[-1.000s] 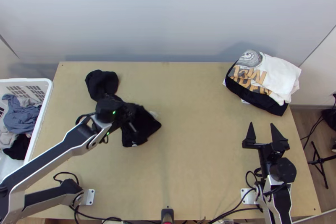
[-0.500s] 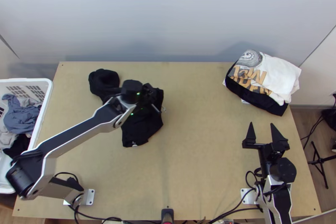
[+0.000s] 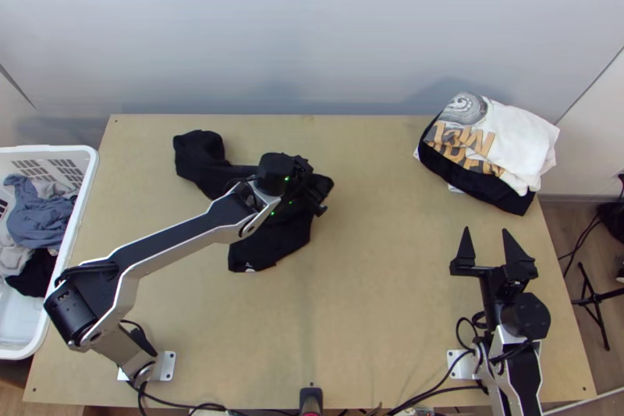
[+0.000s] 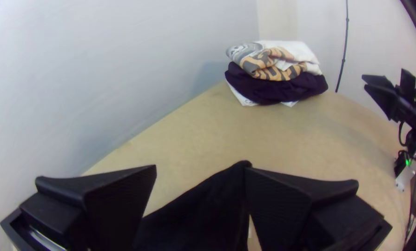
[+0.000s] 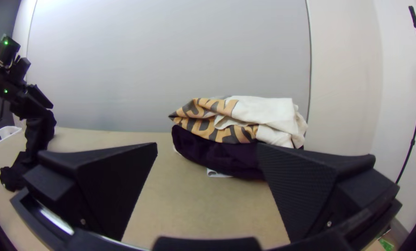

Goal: Fold the t-shirt

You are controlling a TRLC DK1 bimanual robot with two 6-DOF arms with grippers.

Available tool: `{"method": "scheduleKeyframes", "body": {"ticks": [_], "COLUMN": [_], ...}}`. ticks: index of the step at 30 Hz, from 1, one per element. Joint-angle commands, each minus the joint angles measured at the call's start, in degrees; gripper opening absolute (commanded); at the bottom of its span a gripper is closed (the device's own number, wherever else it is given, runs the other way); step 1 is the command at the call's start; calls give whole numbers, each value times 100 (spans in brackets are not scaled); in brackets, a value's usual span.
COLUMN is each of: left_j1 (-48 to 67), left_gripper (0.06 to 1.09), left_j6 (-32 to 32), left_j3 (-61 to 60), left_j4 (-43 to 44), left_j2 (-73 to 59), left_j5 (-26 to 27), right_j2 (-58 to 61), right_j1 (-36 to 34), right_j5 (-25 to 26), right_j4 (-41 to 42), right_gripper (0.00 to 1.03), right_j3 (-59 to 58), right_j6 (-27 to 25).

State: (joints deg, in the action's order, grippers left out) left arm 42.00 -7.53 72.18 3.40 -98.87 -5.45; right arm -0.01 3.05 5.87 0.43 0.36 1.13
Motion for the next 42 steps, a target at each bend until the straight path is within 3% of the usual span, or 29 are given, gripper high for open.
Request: {"method": "scheduleKeyframes", "body": {"ticks": [1,6,11,13,17,19,33,42], "left_j1": [160,-157,-544,-535,-517,-588,-1449,-3040], "left_gripper": [104,104,104,104,104,104,104,104], "left_j6": [744,885,612,384,287,437,858,1184], "left_j3": [209,314,42,42,657,1079,1457,1351], "left_j4": [-481,-1368,-2063,-2774,-4629,-4989,-4603,-4620], "left_j2": [465,992,1036,905,122,-159,896,1485], "left_j5": [18,185,449,695,704,704,712,712], "right_j2": [1,1,1,1,1,1,1,1], "right_j1": [3,3,3,3,3,3,3,3], "right_j5": [2,2,2,2,2,2,2,2], "right_j4": [1,1,1,1,1,1,1,1], "right_gripper": [99,99,99,99,99,99,99,99], "right_j3": [-1,-1,-1,-1,8,-1,-1,-1], "right_j6": [2,2,2,2,2,2,2,2]}}
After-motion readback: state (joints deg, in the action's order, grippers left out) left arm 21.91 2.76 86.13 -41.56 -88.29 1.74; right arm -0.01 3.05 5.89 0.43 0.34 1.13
